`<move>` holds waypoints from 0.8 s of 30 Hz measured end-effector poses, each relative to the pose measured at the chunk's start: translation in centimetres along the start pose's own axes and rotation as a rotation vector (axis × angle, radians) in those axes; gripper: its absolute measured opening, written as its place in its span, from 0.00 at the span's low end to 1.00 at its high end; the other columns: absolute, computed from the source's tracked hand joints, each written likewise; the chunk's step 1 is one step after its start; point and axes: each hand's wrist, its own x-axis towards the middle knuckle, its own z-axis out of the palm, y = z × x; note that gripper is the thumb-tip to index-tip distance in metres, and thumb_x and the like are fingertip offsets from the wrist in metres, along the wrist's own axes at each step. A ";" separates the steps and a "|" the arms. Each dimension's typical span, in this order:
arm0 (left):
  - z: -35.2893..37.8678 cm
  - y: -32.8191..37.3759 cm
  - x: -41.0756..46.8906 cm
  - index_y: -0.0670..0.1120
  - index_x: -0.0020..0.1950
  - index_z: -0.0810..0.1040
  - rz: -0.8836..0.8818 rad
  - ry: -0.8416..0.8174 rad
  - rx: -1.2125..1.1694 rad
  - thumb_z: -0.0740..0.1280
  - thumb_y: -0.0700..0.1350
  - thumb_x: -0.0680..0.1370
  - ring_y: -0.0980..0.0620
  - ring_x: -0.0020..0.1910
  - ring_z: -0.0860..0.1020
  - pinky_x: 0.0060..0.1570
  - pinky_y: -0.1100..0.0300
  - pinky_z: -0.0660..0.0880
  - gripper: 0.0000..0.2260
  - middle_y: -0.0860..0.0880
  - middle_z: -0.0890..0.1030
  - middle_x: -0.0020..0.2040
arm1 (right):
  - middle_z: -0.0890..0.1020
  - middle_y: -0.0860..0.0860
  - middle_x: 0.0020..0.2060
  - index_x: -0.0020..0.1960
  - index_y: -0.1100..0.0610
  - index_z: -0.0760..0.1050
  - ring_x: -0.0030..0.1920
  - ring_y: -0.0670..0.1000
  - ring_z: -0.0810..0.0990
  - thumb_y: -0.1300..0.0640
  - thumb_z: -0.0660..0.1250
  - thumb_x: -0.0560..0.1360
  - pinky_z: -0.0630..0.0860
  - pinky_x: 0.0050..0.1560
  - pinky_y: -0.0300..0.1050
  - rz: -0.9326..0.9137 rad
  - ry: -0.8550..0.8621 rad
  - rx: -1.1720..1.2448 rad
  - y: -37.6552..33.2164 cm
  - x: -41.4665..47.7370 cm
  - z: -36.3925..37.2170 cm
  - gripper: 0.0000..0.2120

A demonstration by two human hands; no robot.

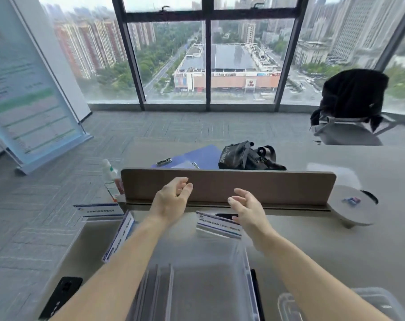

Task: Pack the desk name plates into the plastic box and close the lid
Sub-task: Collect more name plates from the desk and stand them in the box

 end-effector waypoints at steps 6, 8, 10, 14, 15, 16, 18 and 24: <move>1.1 -2.4 6.8 0.48 0.75 0.72 -0.173 -0.184 -0.026 0.64 0.54 0.83 0.51 0.70 0.73 0.65 0.59 0.67 0.22 0.49 0.75 0.73 | 0.79 0.49 0.60 0.68 0.50 0.73 0.63 0.51 0.78 0.49 0.69 0.77 0.74 0.68 0.59 0.059 0.093 0.015 -0.1 4.8 -1.8 0.20; 2.1 -4.9 9.1 0.46 0.77 0.69 -0.290 -0.252 -0.032 0.63 0.54 0.83 0.49 0.73 0.71 0.63 0.58 0.67 0.24 0.49 0.73 0.75 | 0.78 0.49 0.63 0.69 0.51 0.72 0.65 0.51 0.77 0.47 0.70 0.77 0.72 0.70 0.58 0.129 0.141 0.045 1.7 6.3 -1.6 0.23; 3.6 -7.7 11.2 0.44 0.77 0.70 -0.394 -0.277 -0.064 0.64 0.54 0.82 0.46 0.72 0.72 0.68 0.55 0.68 0.26 0.47 0.73 0.74 | 0.76 0.48 0.66 0.72 0.52 0.70 0.67 0.51 0.75 0.46 0.70 0.76 0.71 0.71 0.57 0.215 0.202 0.049 4.1 7.7 -1.1 0.27; 7.6 -13.6 13.7 0.43 0.72 0.75 -0.538 -0.297 -0.154 0.67 0.51 0.81 0.42 0.71 0.73 0.73 0.48 0.68 0.21 0.44 0.76 0.71 | 0.78 0.52 0.62 0.69 0.56 0.72 0.65 0.54 0.75 0.52 0.69 0.78 0.69 0.73 0.56 0.416 0.271 0.032 9.1 10.1 0.0 0.21; 8.5 -14.9 14.0 0.44 0.70 0.76 -0.561 -0.307 -0.161 0.68 0.50 0.81 0.42 0.70 0.74 0.73 0.47 0.69 0.19 0.44 0.76 0.69 | 0.79 0.52 0.57 0.65 0.55 0.73 0.62 0.54 0.76 0.54 0.69 0.78 0.70 0.72 0.56 0.454 0.272 0.025 10.5 10.6 0.2 0.17; 9.4 -16.1 14.3 0.45 0.68 0.77 -0.571 -0.313 -0.164 0.68 0.50 0.80 0.43 0.68 0.75 0.72 0.48 0.70 0.18 0.45 0.77 0.67 | 0.80 0.51 0.53 0.62 0.55 0.75 0.60 0.54 0.76 0.56 0.69 0.78 0.71 0.71 0.56 0.496 0.274 0.004 11.8 11.0 0.5 0.13; 11.0 -18.0 14.9 0.47 0.66 0.78 -0.583 -0.354 -0.155 0.67 0.50 0.80 0.44 0.64 0.76 0.70 0.51 0.71 0.16 0.46 0.78 0.62 | 0.81 0.53 0.51 0.60 0.59 0.77 0.59 0.56 0.77 0.57 0.68 0.76 0.72 0.69 0.58 0.538 0.267 -0.076 14.2 12.0 0.7 0.13; 14.3 -20.8 16.8 0.45 0.46 0.76 -0.654 -0.415 -0.132 0.70 0.47 0.75 0.44 0.50 0.72 0.51 0.54 0.69 0.06 0.45 0.73 0.48 | 0.74 0.54 0.46 0.50 0.63 0.74 0.48 0.54 0.72 0.61 0.64 0.71 0.73 0.56 0.51 0.638 0.187 -0.138 17.9 14.8 0.8 0.09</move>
